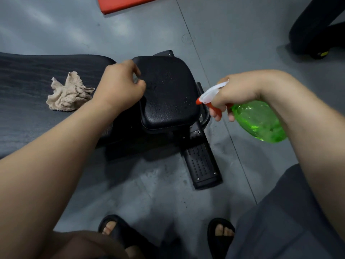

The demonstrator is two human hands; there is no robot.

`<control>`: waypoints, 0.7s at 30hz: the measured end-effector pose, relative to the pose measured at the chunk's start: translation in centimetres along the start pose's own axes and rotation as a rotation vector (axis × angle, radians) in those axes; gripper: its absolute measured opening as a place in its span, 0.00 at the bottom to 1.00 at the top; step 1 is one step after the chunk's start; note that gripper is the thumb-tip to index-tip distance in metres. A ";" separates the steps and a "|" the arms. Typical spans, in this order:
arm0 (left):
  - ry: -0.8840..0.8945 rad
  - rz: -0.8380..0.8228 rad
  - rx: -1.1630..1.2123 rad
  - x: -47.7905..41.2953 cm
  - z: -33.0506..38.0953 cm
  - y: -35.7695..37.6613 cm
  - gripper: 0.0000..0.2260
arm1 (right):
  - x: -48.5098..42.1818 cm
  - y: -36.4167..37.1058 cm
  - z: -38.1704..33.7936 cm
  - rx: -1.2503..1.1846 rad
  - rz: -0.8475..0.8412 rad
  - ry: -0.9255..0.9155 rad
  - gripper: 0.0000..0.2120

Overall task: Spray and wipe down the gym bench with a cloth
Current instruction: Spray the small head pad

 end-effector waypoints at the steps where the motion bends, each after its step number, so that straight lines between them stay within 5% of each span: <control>1: -0.010 0.007 0.000 -0.1 -0.2 -0.2 0.11 | -0.2 0.6 -0.7 -0.003 -0.012 -0.029 0.13; 5: -0.066 0.028 0.010 0.0 -1.0 -0.8 0.10 | -1.2 1.6 -3.3 -0.031 0.036 -0.120 0.20; 8: -0.076 0.023 0.007 0.1 -1.3 -0.9 0.10 | -1.9 -0.2 -4.7 -0.100 0.203 -0.218 0.04; 10: -0.071 0.017 0.002 0.2 -1.2 -0.8 0.10 | -2.1 -1.6 -4.4 -0.138 0.316 -0.226 0.05; 17: -0.031 -0.033 0.065 -0.1 1.3 0.7 0.10 | -3.2 -4.6 0.2 0.049 0.550 -0.096 0.18; 21: 0.024 -0.098 0.122 -0.3 4.0 2.6 0.11 | -3.6 -6.7 3.9 0.182 0.683 0.034 0.17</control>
Point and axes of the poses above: each hand's wrist, its own x-axis away from the middle knuckle, its own y-axis out of the palm, z = x × y, the point moved 8 cm from there along -x, towards the middle knuckle, and after that the axes turned 1 degree about -y, right-handed, at the moved point
